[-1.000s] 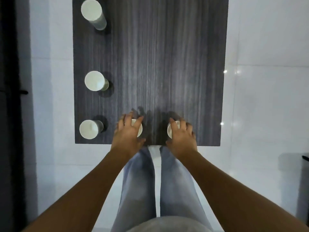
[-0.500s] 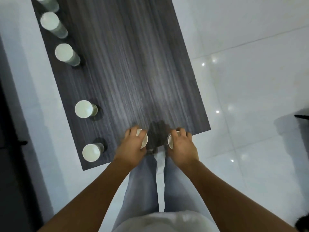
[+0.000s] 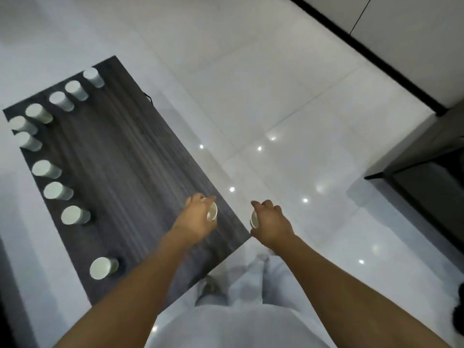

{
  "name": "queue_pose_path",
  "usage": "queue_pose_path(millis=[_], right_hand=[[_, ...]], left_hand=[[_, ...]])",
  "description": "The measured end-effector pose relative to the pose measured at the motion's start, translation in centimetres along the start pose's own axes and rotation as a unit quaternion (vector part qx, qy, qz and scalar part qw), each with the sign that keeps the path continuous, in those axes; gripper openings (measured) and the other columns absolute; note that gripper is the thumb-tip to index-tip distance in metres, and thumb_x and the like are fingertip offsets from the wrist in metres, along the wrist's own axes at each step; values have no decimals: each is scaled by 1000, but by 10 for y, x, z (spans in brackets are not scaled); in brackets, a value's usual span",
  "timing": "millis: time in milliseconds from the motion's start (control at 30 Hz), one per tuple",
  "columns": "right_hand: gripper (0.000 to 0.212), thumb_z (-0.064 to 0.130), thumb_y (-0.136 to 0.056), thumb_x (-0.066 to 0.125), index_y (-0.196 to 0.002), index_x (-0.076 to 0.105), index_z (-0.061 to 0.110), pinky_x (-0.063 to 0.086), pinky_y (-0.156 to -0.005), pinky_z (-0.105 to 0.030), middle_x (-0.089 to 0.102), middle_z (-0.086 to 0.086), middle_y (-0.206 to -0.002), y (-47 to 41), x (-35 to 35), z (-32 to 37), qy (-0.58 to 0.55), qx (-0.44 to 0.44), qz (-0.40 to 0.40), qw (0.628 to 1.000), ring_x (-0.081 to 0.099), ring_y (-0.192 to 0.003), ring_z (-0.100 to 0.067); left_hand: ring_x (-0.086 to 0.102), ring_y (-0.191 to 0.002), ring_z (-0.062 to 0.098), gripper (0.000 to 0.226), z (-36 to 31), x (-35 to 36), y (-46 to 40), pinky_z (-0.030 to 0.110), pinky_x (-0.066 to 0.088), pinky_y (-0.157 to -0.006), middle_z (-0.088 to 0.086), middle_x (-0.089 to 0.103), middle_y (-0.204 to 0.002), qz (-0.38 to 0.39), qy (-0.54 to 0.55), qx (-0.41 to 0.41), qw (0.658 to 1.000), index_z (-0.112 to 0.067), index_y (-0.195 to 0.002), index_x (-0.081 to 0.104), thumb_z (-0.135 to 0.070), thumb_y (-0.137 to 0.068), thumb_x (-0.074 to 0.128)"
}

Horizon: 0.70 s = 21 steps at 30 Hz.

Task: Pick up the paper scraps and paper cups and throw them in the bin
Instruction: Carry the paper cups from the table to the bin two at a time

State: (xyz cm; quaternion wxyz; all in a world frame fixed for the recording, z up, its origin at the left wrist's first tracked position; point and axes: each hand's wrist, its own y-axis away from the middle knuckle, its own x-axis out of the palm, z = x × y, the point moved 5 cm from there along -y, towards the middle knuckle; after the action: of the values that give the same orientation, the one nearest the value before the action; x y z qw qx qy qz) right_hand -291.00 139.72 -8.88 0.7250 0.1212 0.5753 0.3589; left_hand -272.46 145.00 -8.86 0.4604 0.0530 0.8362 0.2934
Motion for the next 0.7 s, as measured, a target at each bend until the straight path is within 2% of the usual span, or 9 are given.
queue_pose_path(millis=[100, 267, 400, 500, 700], right_hand=[[73, 27, -83, 67, -146, 29, 23, 48, -89, -39, 40, -7, -136, -18, -49, -41, 6, -13, -1, 1000, 42, -120, -29], [74, 27, -82, 66, -146, 29, 22, 47, -90, -38, 40, -7, -135, -44, -130, -116, 19, -13, 1, 1000, 41, -120, -30], [75, 27, -83, 64, -148, 27, 22, 47, -90, -38, 38, -7, -137, -75, -194, -150, 26, -17, -13, 999, 41, -121, -30], [75, 27, -84, 65, -148, 27, 22, 47, -91, -37, 38, -8, -138, -107, -234, -159, 28, -24, -23, 999, 41, -122, -30], [74, 27, -84, 65, -147, 28, 21, 48, -91, -39, 37, -8, -139, -189, -298, -141, 42, -48, -20, 998, 40, -123, -30]], left_hand=[[30, -129, 21, 65, -67, -9, -35, 38, 43, -100, 2, 35, -136, -1, -14, 15, 1000, -25, -142, 36, -27, -84, 65], [36, -124, 23, 67, -176, -13, -86, 36, 43, -96, 5, 38, -135, 12, -40, 25, 999, -24, -143, 34, -29, -83, 63], [37, -123, 21, 65, -236, -31, -125, 33, 43, -94, 1, 39, -137, -21, -36, 50, 998, -24, -143, 34, -29, -84, 61], [38, -123, 21, 63, -260, -49, -153, 34, 44, -95, 2, 38, -138, -33, -43, 68, 996, -22, -143, 34, -30, -86, 60], [36, -126, 23, 66, -269, -111, -228, 37, 45, -97, 3, 37, -140, -53, -37, 52, 997, -20, -146, 31, -30, -86, 59]])
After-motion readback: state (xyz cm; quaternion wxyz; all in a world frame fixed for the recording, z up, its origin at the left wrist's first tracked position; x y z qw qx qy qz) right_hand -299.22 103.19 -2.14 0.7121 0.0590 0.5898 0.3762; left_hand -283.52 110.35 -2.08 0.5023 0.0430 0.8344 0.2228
